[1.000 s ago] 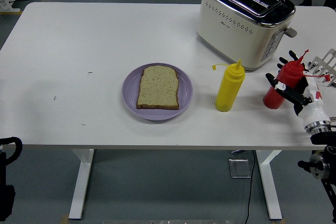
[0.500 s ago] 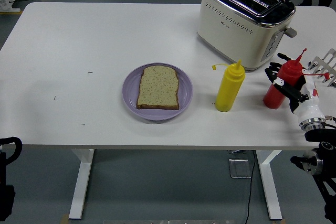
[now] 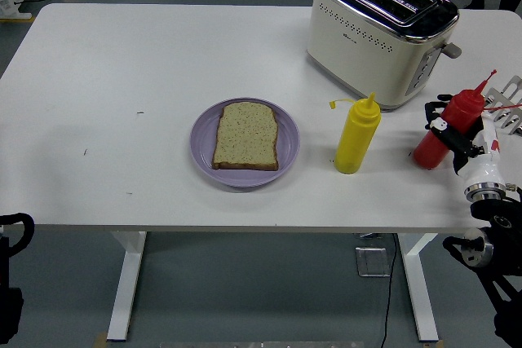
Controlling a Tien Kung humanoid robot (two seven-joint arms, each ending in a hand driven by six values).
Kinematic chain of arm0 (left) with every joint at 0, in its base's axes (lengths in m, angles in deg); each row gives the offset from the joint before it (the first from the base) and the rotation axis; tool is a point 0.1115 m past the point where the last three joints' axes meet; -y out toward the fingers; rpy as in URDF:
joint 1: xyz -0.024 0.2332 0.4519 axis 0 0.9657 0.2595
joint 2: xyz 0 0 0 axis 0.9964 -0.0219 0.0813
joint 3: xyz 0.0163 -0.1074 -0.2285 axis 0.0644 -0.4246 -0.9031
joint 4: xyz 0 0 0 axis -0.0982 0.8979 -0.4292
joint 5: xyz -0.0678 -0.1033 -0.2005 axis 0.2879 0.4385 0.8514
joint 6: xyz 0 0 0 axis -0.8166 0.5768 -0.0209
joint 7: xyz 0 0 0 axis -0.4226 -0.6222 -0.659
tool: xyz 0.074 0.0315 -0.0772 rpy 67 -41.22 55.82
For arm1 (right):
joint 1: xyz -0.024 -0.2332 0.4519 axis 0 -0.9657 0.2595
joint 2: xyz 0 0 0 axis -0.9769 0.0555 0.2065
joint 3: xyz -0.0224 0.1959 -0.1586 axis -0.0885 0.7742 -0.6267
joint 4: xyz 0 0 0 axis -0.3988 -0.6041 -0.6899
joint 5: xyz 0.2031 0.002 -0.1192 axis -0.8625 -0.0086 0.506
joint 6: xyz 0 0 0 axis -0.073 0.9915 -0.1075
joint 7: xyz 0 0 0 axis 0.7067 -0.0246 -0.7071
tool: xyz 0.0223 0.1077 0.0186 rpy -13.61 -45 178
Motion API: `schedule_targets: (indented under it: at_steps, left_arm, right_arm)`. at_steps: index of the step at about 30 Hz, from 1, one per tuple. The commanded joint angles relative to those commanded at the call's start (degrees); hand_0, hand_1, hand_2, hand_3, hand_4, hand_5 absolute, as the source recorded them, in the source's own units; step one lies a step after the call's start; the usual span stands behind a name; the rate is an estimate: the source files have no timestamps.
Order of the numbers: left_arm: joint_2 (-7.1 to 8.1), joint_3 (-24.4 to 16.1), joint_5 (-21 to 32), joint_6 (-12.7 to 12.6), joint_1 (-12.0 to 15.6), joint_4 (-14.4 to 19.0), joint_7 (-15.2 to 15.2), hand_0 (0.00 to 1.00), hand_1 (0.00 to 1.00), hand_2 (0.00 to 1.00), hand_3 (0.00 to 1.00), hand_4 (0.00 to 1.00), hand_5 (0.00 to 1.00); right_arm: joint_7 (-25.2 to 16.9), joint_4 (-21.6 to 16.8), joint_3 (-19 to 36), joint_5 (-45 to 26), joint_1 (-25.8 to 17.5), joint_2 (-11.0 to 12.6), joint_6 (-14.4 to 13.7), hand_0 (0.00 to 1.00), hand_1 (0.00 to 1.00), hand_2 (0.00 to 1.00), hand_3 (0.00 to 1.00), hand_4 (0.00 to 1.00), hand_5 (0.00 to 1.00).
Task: Pick up the cup,pour liquid into bread,place the cup on the desk
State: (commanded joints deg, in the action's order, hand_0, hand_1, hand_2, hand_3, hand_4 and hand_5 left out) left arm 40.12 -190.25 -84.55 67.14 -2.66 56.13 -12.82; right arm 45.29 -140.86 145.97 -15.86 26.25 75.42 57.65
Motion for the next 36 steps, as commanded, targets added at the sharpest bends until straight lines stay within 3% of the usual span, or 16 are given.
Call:
schedule_targets:
  at_steps: [20,30,36]
  left_arm:
    - [0.0,0.37,-0.04,-0.05,0.4,-0.02,0.01,0.784,0.732,0.736,0.688,0.573,0.998]
    - [0.0,0.35,0.0,-0.06,0.51,0.04,0.03,0.785,0.733,0.737,0.688,0.574,0.998]
    - [0.0,0.03,0.03,-0.08,0.35,0.08,0.05,0.785,0.733,0.736,0.688,0.574,0.998]
  right_arm:
    - [-1.36,-1.52,1.61,-2.69,-0.36,0.39,-2.65,0.098,0.236,0.335,0.405,0.595,0.011]
    - [3.3,-9.26,4.68,4.34,0.84,4.32,-2.5,0.096,0.23,0.333,0.407,0.59,0.029]
    - [9.76,-14.72,4.63,15.95,4.43,8.22,-2.05,0.086,0.23,0.329,0.409,0.583,0.048]
